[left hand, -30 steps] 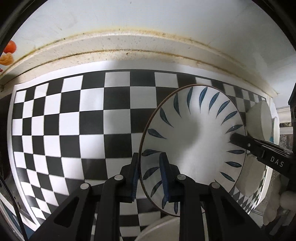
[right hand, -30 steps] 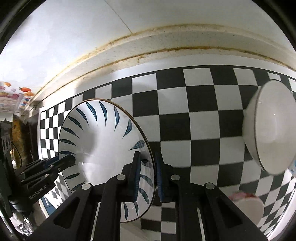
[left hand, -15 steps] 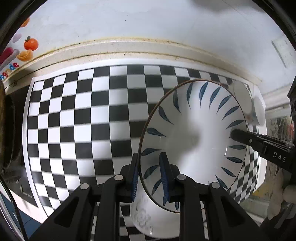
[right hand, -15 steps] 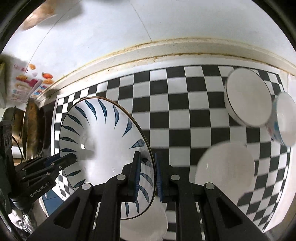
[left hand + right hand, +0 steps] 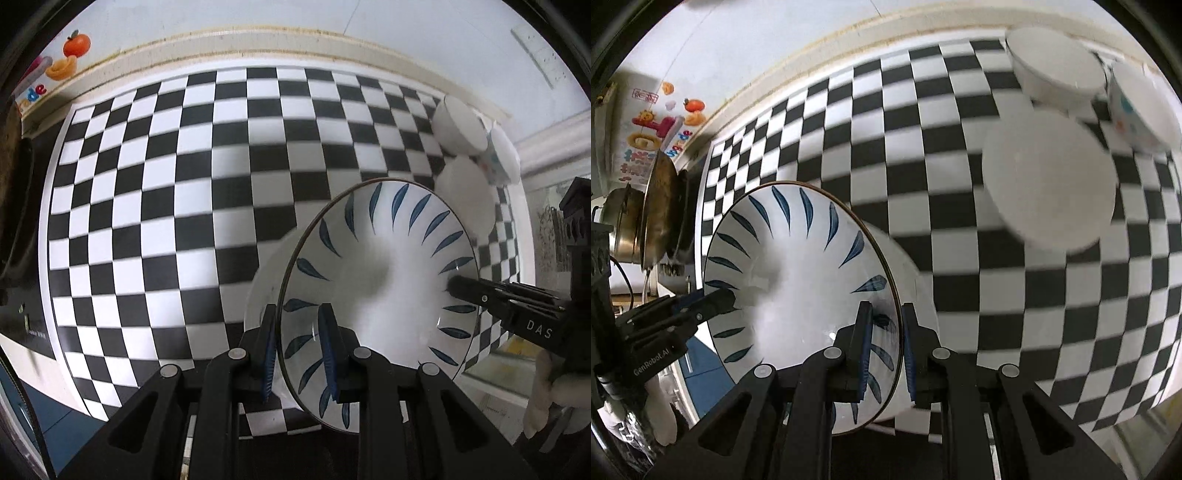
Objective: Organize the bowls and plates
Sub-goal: 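Lift the blue-striped plate and lower it onto the plate stack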
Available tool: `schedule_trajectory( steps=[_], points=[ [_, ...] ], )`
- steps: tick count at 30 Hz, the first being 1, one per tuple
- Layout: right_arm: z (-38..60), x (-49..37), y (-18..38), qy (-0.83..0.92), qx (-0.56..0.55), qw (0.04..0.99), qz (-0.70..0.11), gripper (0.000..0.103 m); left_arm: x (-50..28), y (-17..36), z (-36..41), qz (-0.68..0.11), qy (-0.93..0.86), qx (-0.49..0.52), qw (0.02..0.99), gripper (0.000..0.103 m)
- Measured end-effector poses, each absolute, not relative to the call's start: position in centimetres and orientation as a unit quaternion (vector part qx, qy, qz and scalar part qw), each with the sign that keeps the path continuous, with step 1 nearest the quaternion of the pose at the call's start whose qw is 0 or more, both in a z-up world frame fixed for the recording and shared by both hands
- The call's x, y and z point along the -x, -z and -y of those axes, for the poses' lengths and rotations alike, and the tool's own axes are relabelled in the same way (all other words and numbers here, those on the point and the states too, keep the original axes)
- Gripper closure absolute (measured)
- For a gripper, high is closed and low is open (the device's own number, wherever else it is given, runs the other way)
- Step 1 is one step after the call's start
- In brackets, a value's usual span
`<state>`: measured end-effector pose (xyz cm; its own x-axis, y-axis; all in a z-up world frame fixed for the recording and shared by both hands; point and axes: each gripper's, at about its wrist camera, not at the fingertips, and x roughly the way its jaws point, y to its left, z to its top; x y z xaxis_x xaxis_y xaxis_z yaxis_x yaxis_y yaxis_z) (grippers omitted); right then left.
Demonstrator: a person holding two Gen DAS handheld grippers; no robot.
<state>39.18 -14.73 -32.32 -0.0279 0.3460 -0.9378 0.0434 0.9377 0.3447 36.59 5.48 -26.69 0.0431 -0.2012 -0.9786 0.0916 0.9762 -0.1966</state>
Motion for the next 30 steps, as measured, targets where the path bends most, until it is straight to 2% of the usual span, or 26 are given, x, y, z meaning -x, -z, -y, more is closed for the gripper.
schedule_trajectory(
  steps=[15,30],
  points=[
    [14.6,-36.7,36.1,-0.106,-0.132,0.663,-0.729,0.086,-35.6,31.2,-4.7,-0.708,0.09,0.015,0.7,0.084],
    [13.8,-37.4,37.6,-0.101,-0.125,0.654,-0.74,0.086,-35.6,32.7,-3.9,-0.721,0.086,0.009,0.688,0.084]
  ],
)
